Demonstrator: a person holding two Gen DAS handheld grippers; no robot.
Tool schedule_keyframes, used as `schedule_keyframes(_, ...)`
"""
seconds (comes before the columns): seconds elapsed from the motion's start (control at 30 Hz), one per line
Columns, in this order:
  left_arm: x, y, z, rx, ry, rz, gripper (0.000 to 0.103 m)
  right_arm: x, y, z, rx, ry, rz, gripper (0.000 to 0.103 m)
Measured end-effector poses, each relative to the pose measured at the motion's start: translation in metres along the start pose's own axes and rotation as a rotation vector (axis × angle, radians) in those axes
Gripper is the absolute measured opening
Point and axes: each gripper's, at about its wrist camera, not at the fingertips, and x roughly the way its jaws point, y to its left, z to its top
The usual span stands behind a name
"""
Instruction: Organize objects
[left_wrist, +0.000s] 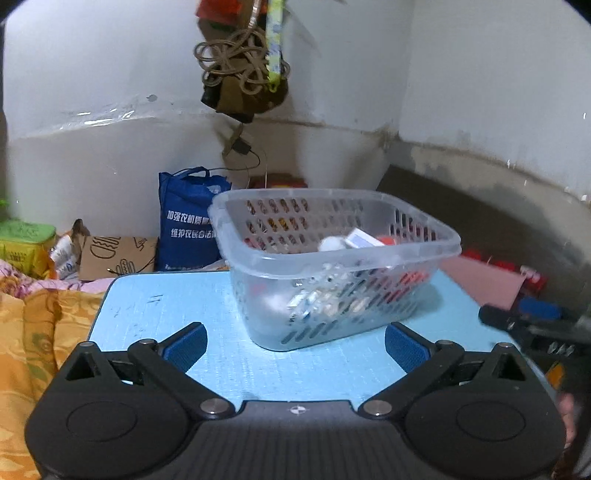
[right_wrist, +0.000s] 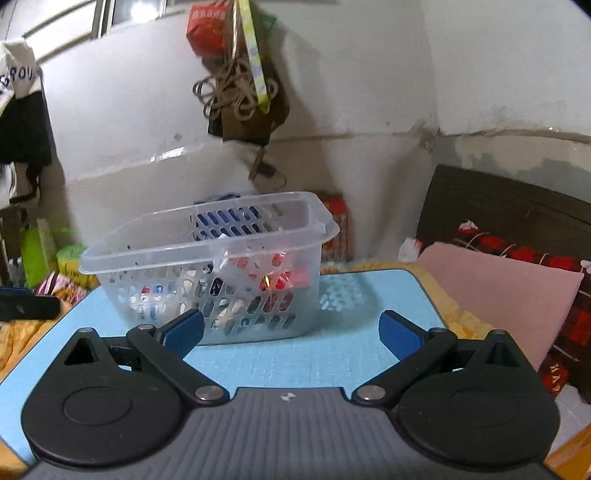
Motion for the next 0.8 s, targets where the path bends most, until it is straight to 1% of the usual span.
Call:
schedule_keyframes(0.1, 0.006, -0.025, 0.013, 0.043, 0.052, 0.075, 0.103, 0.002, -0.004, 0.024, -0.017, 0.027, 0.012, 0.103)
schedule_keyframes(0.13, 0.008, -0.034, 0.017, 0.057, 0.057, 0.102, 0.103, 0.003, -0.004, 0.030, -0.021, 0.030, 0.024, 0.103)
schedule_keyframes(0.23, 0.006, -0.046, 0.028, 0.065, 0.019, 0.151, 0.103, 0.011, -0.004, 0.044, -0.021, 0.045, 0.042, 0.103)
schedule_keyframes(0.33, 0.007, -0.049, 0.037, 0.048, 0.018, 0.151, 0.103, 0.018, -0.002, 0.054, -0.045, 0.047, 0.049, 0.103)
schedule_keyframes(0.43, 0.012, -0.055, 0.044, 0.062, 0.024, 0.180, 0.103, 0.021, -0.001, 0.059, -0.061, 0.021, 0.041, 0.103)
schedule_keyframes(0.5, 0.016, -0.061, 0.045, 0.082, 0.028, 0.210, 0.103, 0.022, -0.005, 0.060, -0.044, 0.024, 0.065, 0.103)
schedule_keyframes(0.57, 0.020, -0.062, 0.047, 0.084, 0.029, 0.219, 0.103, 0.024, -0.008, 0.063, -0.028, 0.034, 0.089, 0.103)
schedule_keyframes(0.7, 0.024, -0.060, 0.047, 0.072, 0.034, 0.219, 0.103, 0.029, -0.009, 0.062, -0.030, 0.065, 0.058, 0.103)
schedule_keyframes(0.8, 0.024, -0.062, 0.046, 0.083, 0.026, 0.225, 0.103, 0.032, -0.002, 0.062, -0.062, 0.062, 0.044, 0.103)
